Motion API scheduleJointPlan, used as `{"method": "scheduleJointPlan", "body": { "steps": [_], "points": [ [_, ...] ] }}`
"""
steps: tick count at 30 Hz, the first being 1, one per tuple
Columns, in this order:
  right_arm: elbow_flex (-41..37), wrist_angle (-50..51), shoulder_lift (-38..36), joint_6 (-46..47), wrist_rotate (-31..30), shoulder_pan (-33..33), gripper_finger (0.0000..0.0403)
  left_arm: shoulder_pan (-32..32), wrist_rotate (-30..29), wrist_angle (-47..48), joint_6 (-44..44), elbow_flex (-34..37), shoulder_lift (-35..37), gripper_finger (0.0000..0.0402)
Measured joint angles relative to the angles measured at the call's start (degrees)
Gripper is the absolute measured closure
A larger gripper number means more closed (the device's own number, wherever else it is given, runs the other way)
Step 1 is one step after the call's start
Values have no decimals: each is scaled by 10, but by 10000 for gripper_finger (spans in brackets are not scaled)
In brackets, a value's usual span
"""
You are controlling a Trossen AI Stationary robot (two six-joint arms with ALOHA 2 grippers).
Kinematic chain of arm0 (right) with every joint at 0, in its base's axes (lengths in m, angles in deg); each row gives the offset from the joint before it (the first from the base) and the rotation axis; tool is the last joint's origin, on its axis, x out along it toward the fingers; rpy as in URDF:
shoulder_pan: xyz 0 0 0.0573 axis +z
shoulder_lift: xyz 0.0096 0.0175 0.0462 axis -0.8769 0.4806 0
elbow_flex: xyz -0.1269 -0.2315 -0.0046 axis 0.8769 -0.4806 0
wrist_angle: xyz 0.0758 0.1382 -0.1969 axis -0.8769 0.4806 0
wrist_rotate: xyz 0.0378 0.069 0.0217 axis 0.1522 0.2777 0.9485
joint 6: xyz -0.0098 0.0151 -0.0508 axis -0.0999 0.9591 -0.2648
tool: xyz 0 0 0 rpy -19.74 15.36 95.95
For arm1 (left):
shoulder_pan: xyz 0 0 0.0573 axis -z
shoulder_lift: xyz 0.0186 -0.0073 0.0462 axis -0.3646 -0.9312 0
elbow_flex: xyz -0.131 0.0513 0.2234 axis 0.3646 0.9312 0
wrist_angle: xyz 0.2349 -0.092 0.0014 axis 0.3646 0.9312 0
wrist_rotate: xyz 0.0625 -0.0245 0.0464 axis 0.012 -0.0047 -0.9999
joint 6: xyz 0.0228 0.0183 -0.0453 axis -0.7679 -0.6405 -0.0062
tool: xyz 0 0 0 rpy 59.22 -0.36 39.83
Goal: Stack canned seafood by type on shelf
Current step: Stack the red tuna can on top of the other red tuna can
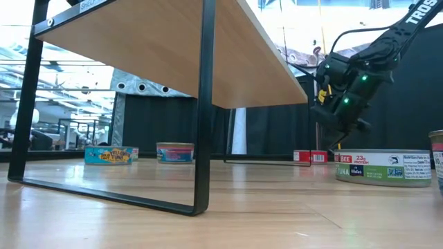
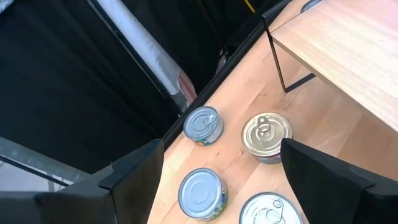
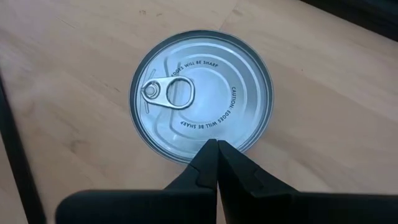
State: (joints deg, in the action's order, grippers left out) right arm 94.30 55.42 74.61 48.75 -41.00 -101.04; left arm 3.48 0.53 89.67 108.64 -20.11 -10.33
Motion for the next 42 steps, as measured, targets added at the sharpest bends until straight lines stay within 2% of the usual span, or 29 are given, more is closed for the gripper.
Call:
{"method": "scheduleJointPlan", "body": {
  "steps": [13,25,34,42],
  "points": [
    [-2,82,-59,3,2,3,402,0,-2,0,0,0,0,80],
    [-5,77,-69,2,1,5,402,-1,-8,0,0,0,0,80],
    [-61,18,-72,15,-4,5,403,-1,-9,0,0,0,0,80],
    [-76,16,-73,19,-2,5,403,0,-9,0,1,0,0,80]
  ]
}}
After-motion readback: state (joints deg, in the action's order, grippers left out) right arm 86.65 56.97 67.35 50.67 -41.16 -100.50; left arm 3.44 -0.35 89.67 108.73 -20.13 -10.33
